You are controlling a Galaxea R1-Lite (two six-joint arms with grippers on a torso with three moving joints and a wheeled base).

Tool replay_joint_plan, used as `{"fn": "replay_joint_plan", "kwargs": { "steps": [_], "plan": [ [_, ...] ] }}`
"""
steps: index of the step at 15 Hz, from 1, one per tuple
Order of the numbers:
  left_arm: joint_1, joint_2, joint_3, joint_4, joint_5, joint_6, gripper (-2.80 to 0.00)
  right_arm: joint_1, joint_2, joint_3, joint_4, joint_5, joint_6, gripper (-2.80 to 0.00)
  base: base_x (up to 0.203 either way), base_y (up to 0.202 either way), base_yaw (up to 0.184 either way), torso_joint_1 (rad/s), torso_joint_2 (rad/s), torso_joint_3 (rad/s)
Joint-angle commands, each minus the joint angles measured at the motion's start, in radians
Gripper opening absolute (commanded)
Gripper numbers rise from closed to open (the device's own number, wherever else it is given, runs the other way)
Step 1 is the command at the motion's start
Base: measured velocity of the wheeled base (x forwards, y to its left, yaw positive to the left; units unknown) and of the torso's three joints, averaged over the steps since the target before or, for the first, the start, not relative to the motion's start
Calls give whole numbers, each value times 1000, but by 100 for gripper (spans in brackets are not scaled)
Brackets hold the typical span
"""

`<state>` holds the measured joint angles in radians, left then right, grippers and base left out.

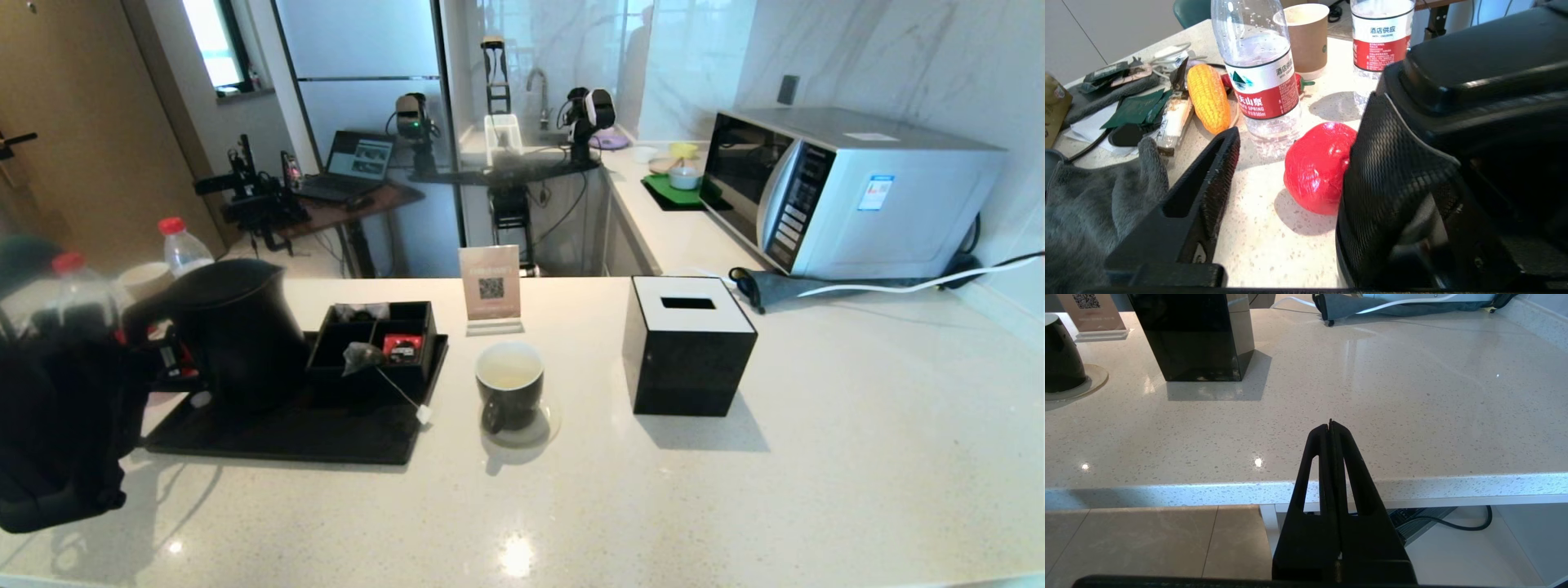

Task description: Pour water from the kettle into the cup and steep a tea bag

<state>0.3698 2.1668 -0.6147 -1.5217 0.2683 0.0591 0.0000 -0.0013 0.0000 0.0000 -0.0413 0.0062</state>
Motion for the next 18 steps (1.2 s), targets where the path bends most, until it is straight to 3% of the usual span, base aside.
{"fn": "replay_joint_plan", "kwargs": {
  "steps": [1,18],
  "plan": [
    [0,-41,41,-48,2,-1,0,0,1,0,0,0,0,-280,0,0,0,0,0,0],
    [-3,-255,311,-48,2,-1,0,0,1,0,0,0,0,-280,0,0,0,0,0,0]
  ]
}}
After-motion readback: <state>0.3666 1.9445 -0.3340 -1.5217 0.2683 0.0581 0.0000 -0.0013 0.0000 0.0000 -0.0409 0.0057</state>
